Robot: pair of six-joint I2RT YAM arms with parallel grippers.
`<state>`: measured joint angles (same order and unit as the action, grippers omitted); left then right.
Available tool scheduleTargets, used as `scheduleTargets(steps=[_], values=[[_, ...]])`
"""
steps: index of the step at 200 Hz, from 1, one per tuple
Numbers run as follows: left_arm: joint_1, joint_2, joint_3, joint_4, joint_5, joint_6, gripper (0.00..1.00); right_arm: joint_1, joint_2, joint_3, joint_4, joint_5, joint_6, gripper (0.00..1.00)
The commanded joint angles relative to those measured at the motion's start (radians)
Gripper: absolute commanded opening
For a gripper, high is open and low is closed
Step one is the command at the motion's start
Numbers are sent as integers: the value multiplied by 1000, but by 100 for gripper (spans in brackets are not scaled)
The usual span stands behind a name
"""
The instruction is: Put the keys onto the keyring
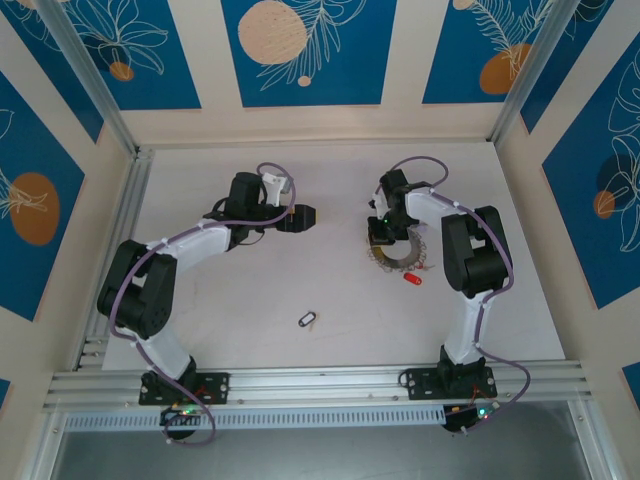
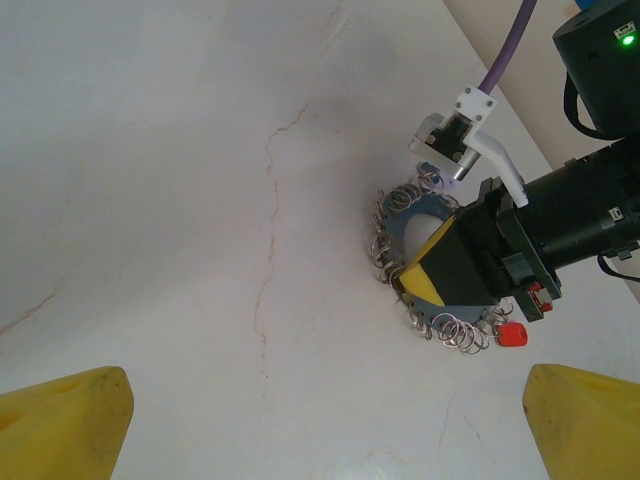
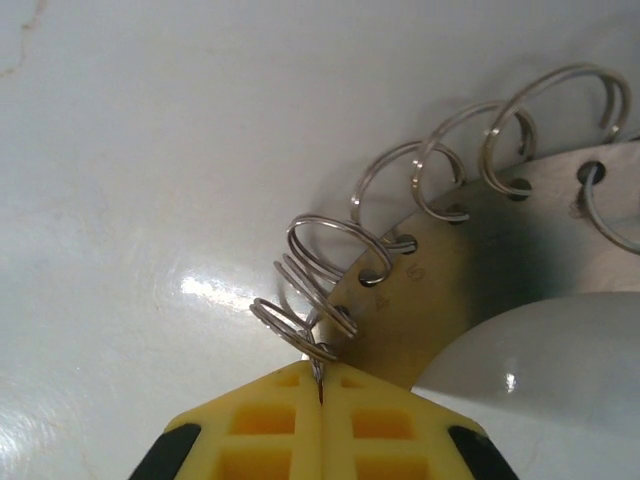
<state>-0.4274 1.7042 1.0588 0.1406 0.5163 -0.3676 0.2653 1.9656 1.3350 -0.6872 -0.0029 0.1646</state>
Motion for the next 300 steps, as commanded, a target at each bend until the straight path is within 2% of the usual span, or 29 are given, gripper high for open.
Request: scheduleTargets(steps=[1,25,76,107,156,172,202,236,258,300], values=[[-1,-15,7,-2,16,-4,100,15,-23,7,-13,21,-13,0],[-1,-39,6,-19,19,-3,100,36,-89,-13,7,17,-40,0],[-1,-168,-24,-38,33,-16,93,107,-369,-152,137,-85,-135,0],[0,-291,-42,-59,61,-18,82,145,-510,-160,194,-190,-197,0],[-1,-486,-45,-111,109,15,60,159,-631,-96,207,-451,-284,0],[-1,-528,-48,-114,151,26,53,171,-668,-84,214,-551,-320,0],[-2,-588,-35,-111,275,65,40,198,-724,-61,244,-647,-380,0],[-10,-610,-31,-12,445,42,28,202,-708,45,235,-811,-373,0],[-10,-610,-39,77,504,-6,29,214,-694,111,222,-879,-371,0],[-10,-612,-60,316,566,-156,29,226,-690,115,302,-893,-308,0]])
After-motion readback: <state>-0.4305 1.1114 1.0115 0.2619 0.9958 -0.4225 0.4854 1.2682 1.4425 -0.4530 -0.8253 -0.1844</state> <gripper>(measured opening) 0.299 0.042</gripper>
